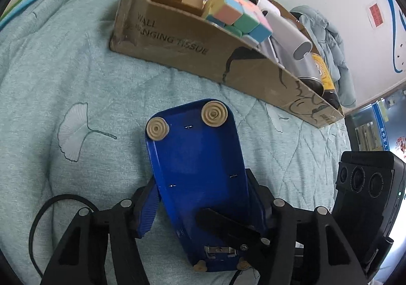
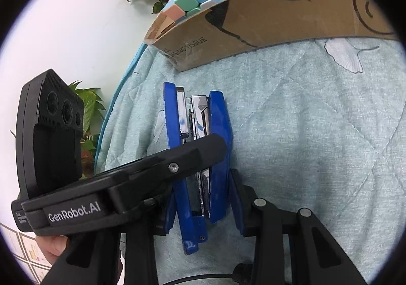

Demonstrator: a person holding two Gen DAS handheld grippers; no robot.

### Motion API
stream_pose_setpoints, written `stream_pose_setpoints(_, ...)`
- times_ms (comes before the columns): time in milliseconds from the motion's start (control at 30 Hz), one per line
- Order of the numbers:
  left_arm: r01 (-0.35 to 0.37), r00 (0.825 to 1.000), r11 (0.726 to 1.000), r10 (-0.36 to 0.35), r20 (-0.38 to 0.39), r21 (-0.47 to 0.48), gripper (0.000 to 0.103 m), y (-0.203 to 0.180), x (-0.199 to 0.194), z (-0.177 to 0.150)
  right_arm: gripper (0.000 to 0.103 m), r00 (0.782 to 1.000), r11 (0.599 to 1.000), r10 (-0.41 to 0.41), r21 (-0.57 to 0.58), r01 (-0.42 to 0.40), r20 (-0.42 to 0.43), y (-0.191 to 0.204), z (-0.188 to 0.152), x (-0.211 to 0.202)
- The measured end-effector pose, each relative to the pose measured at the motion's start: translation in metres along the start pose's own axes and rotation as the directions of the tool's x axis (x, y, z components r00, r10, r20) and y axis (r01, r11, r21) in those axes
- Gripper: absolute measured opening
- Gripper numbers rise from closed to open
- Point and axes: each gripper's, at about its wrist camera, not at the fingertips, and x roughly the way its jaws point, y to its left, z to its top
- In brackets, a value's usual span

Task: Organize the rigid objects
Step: 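Carry the blue stapler into the box and stand it upright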

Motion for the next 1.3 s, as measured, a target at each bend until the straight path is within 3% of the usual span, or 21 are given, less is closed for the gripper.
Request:
stream_pose_setpoints(267, 0.015, 0.989, 0.997, -0.026, 0.146, 0.077, 0.056, -0.031, -0.059, 0.03, 0.035, 0.989, 0.99, -0.02, -0.138, 0.04, 0.147, 0.045, 0.024, -0.036)
stream_pose_setpoints(567, 0.008, 0.97, 0.979, -0.058, 0.238, 0.206, 0.054, -0.074, -0.105, 0.128, 0.035, 0.956, 0.973, -0.044, -0.204, 0.106, 0.29, 0.08, 0.103, -0.07)
stream_pose_setpoints(900, 0.037, 0.988, 0.967, -0.074, 0.136, 0.254, 0.053, -0.084, -0.069, 0.263, 0.035, 0.955, 0.981, -0.126, -0.108, 0.16, 0.269, 0.057, 0.197, -0.056)
stream_pose_setpoints(1033, 0.05, 0.993, 0.97, -0.072, 0.088, 0.238, 0.053, -0.072, -0.038, 0.29, 0.035, 0.956, 0.979, -0.169, -0.073, 0.191, 0.24, 0.044, 0.217, -0.037)
stream_pose_setpoints(1300, 0.084, 0.996, 0.977, -0.087, 0.009, 0.194, 0.053, -0.05, 0.01, 0.297, 0.035, 0.958, 0.975, -0.217, -0.007, 0.222, 0.186, 0.024, 0.228, -0.012)
